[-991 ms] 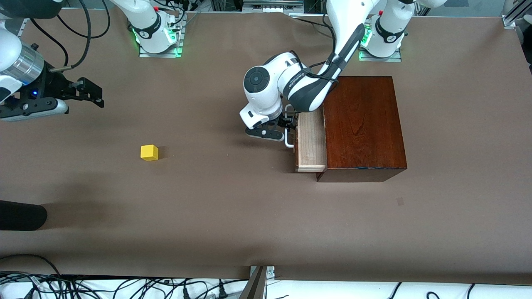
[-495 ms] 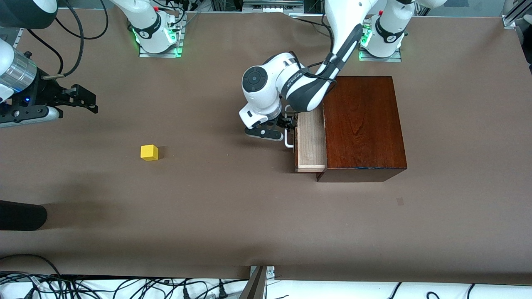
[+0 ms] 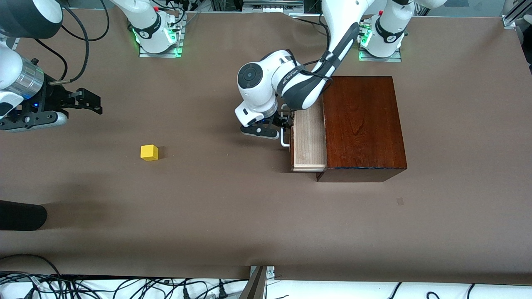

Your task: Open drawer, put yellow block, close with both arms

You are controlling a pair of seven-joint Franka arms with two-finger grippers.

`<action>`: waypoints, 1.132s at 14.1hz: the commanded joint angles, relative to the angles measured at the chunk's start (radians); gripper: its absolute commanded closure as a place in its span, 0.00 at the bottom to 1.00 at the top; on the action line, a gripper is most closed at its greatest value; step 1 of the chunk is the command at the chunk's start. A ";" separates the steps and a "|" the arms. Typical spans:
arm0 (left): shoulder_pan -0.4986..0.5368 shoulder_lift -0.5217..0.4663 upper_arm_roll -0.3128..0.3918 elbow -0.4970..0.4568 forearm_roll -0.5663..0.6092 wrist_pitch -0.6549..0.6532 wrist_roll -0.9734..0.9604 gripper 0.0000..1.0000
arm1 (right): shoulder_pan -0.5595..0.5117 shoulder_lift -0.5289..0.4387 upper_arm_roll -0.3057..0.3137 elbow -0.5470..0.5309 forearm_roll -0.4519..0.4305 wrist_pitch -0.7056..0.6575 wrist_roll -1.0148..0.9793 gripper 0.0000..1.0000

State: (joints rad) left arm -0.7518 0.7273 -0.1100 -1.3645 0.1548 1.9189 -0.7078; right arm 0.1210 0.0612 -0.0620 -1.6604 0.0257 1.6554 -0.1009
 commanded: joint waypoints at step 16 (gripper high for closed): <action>-0.015 0.015 -0.014 0.298 0.144 -0.345 -0.002 0.00 | 0.002 0.020 0.005 0.014 -0.012 -0.025 0.001 0.00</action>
State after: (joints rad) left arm -0.7849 0.7694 -0.1273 -1.1261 0.2774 1.6345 -0.7107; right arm 0.1224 0.0720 -0.0605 -1.6605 0.0257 1.6443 -0.1009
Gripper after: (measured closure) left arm 0.000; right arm 0.000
